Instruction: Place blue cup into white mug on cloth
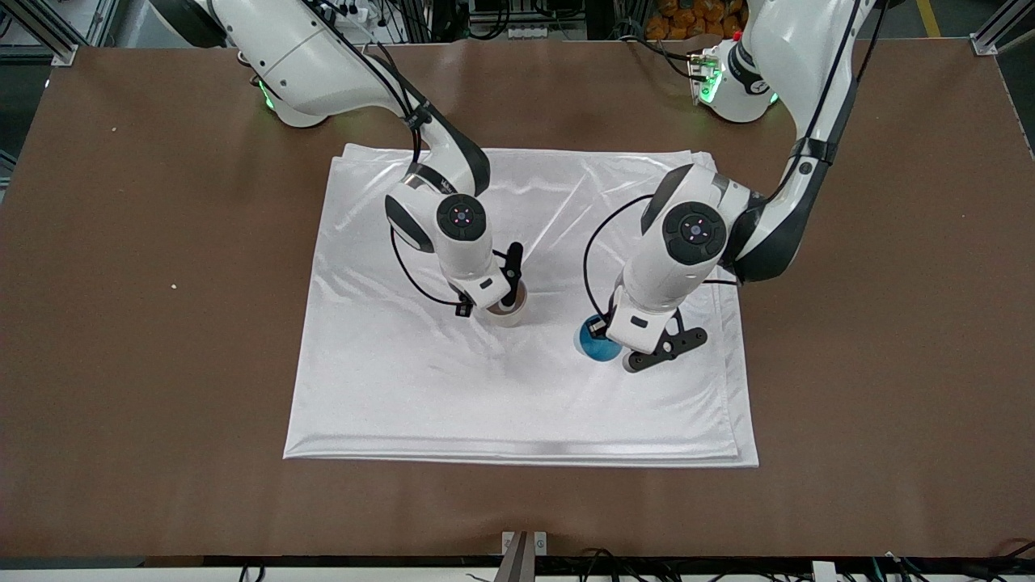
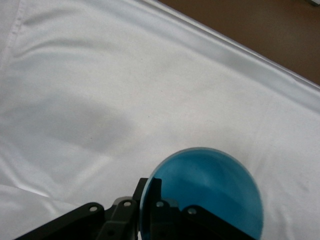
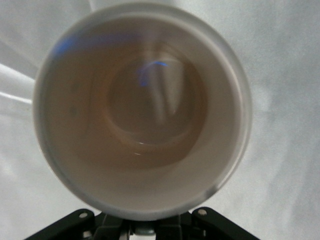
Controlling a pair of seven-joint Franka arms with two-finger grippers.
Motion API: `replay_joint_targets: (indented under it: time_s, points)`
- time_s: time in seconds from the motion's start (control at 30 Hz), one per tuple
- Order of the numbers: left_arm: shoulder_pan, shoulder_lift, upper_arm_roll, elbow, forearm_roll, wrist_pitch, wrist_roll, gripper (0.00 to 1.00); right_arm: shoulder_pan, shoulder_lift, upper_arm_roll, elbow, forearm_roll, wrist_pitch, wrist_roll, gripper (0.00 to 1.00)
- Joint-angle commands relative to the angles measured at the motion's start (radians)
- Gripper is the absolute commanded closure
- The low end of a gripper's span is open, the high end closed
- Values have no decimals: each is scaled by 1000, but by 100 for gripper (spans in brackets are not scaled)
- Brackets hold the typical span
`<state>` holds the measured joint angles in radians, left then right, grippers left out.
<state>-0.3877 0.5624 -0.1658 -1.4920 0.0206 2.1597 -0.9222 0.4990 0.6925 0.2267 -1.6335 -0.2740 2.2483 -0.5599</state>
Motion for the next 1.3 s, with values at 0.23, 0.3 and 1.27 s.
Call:
replay_joint_targets:
  time_s: [0.23,0.3,1.27]
  points:
    - [-37,-24,6,-11,25,-14,-67,100,3,7,-4,29,-33,1,31,39]
    - [-43,-24,6,-11,24,-14,-75,100,-2,5,-4,29,-34,1,29,34]
    - [-258,17,15,-10,32,-12,-244,100,-145,-332,11,21,62,-303,28,0]
